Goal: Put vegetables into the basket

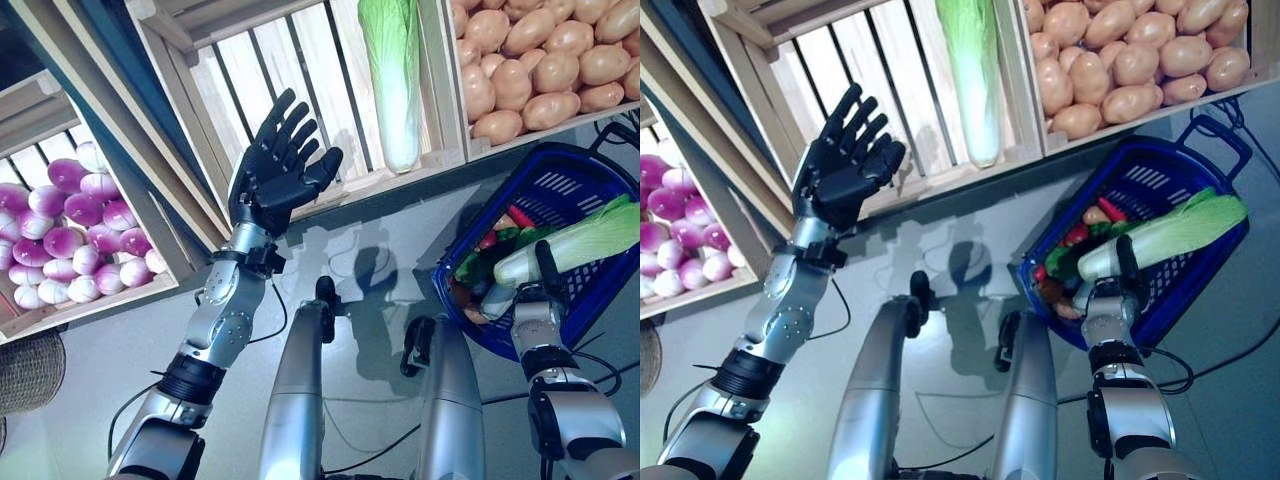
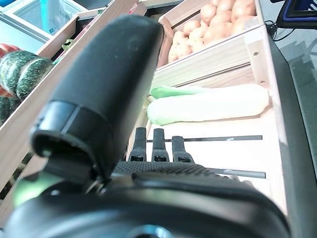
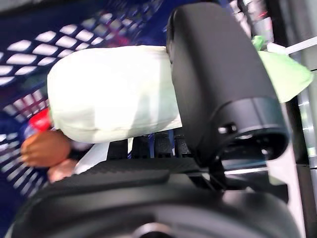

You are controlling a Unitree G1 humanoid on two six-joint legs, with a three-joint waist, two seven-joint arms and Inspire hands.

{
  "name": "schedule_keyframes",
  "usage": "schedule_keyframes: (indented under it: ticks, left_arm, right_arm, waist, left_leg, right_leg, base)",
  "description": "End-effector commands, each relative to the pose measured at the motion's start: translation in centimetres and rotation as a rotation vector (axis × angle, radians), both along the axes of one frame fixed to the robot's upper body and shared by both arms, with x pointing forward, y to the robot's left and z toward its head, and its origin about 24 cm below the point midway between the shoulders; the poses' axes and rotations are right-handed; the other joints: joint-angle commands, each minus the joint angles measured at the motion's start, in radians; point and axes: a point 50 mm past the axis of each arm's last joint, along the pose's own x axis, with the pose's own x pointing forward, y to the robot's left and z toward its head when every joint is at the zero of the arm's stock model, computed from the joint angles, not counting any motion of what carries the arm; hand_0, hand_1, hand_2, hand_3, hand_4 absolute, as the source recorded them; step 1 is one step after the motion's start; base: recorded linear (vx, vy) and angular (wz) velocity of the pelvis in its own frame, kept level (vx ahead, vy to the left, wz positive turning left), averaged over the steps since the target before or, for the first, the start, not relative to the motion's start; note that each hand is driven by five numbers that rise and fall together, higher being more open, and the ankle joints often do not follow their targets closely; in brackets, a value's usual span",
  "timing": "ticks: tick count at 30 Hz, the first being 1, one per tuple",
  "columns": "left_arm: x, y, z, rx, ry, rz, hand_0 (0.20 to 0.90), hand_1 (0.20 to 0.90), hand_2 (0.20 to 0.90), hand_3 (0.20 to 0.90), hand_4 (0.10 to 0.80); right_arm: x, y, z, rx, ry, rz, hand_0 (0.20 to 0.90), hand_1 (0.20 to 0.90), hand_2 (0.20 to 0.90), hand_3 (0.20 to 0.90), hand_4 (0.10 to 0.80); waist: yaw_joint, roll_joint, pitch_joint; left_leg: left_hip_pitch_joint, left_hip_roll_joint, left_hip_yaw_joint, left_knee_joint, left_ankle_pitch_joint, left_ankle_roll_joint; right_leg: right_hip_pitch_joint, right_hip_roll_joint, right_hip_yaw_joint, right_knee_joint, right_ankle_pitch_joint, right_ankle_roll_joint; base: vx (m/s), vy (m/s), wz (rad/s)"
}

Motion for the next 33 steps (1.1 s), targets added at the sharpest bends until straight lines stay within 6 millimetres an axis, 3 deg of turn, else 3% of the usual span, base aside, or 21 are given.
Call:
schedule_keyframes:
  ticks: [1, 8, 9, 10, 16, 25, 27, 29, 30, 33]
  left_arm:
    - [-1.4, -1.2, 6.1, -0.047, -0.31, -0.053, 0.9, 0.9, 0.9, 0.9, 0.8]
    - [-1.7, -2.0, 6.0, -0.029, -0.308, -0.079, 0.9, 0.9, 0.9, 0.9, 0.8]
    - [-1.7, -2.2, 6.0, -0.022, -0.308, -0.082, 0.9, 0.9, 0.9, 0.9, 0.8]
    - [-1.8, -2.6, 6.0, -0.006, -0.308, -0.095, 0.9, 0.9, 0.9, 0.9, 0.8]
    - [-1.9, -2.8, 5.9, -0.003, -0.291, -0.116, 0.9, 0.9, 0.9, 0.9, 0.8]
    - [-2.3, -2.7, 6.3, 0.054, -0.333, -0.111, 0.9, 0.9, 0.9, 0.9, 0.8]
    - [-2.7, -2.7, 6.6, 0.139, -0.392, -0.071, 0.9, 0.9, 0.9, 0.9, 0.8]
    - [-3.4, -2.6, 7.3, 0.361, -0.528, 0.047, 0.9, 0.9, 0.9, 0.9, 0.8]
    - [-3.5, -2.5, 7.3, 0.395, -0.545, 0.069, 0.9, 0.9, 0.9, 0.9, 0.8]
    - [-4.1, -1.5, 8.8, 0.605, -0.684, 0.243, 0.9, 0.9, 0.9, 0.9, 0.8]
  right_arm:
    - [0.5, -2.0, 2.4, -0.06, 0.024, -0.002, 0.3, 0.3, 0.3, 0.3, 0.4]
    - [0.2, -0.4, -0.3, 0.048, 0.107, 0.13, 0.3, 0.3, 0.3, 0.3, 0.4]
    - [0.2, -0.3, -0.3, 0.047, 0.111, 0.134, 0.578, 0.578, 0.578, 0.578, 0.585]
    - [0.3, 0.0, -0.4, 0.032, 0.129, 0.15, 0.9, 0.9, 0.9, 0.9, 0.8]
    - [-0.1, -0.7, -0.3, -0.091, 0.263, 0.126, 0.9, 0.9, 0.9, 0.9, 0.8]
    - [-1.5, -3.6, 1.0, -0.514, 0.666, 0.048, 0.9, 0.9, 0.9, 0.9, 0.8]
    - [-1.6, -4.2, 2.0, -0.61, 0.696, -0.05, 0.9, 0.9, 0.9, 0.9, 0.8]
    - [-1.5, -4.2, 4.0, -0.811, 0.753, -0.173, 0.9, 0.9, 0.9, 0.9, 0.8]
    - [-1.6, -4.3, 4.1, -0.829, 0.761, -0.186, 0.9, 0.9, 0.9, 0.9, 0.8]
    - [-1.6, -4.4, 5.4, -0.909, 0.742, -0.268, 0.9, 0.9, 0.9, 0.9, 0.8]
  waist:
    - [-0.007, 0.027, -0.002]
    - [-0.004, 0.025, -0.002]
    - [-0.003, 0.025, -0.002]
    - [-0.002, 0.026, -0.002]
    - [0.005, 0.026, -0.002]
    - [0.011, 0.024, -0.002]
    - [0.012, 0.025, -0.002]
    - [0.008, 0.029, -0.002]
    - [0.007, 0.03, -0.002]
    - [0.0, 0.037, -0.002]
  left_leg:
    - [0.07, -0.005, 0.013, 0.202, -0.309, 0.05]
    - [0.073, -0.005, 0.018, 0.184, -0.303, 0.048]
    - [0.074, -0.005, 0.018, 0.182, -0.301, 0.048]
    - [0.071, -0.004, 0.02, 0.177, -0.294, 0.047]
    - [0.074, -0.004, 0.02, 0.159, -0.28, 0.045]
    - [0.088, 0.003, 0.023, 0.148, -0.278, 0.056]
    - [0.095, 0.008, 0.025, 0.135, -0.275, 0.055]
    - [0.086, 0.015, 0.033, 0.106, -0.246, 0.061]
    - [0.105, 0.013, 0.028, 0.106, -0.267, 0.054]
    - [0.098, 0.02, 0.038, 0.084, -0.239, 0.055]
  right_leg:
    - [0.01, 0.012, 0.008, -0.079, 0.151, -0.023]
    - [0.013, 0.019, 0.001, -0.099, 0.162, -0.025]
    - [0.014, 0.019, 0.0, -0.102, 0.164, -0.024]
    - [0.011, 0.019, -0.001, -0.108, 0.172, -0.023]
    - [0.013, 0.018, -0.009, -0.122, 0.186, -0.019]
    - [0.023, 0.021, -0.017, -0.14, 0.198, -0.019]
    - [0.029, 0.023, -0.019, -0.151, 0.202, -0.016]
    - [0.025, 0.026, -0.025, -0.182, 0.225, -0.025]
    - [0.043, 0.03, -0.02, -0.18, 0.207, -0.016]
    - [0.035, 0.032, -0.022, -0.198, 0.226, -0.023]
  base:
    - [0.04, 0.032, -0.06]
    - [0.025, 0.002, -0.01]
    - [0.0, 0.0, 0.0]
    - [0.0, 0.0, 0.0]
    - [0.0, 0.0, 0.0]
    - [0.0, 0.0, 0.0]
    - [0.0, 0.0, 0.0]
    - [-0.034, -0.024, 0.03]
    - [0.0, -0.01, 0.04]
    - [-0.035, 0.011, 0.02]
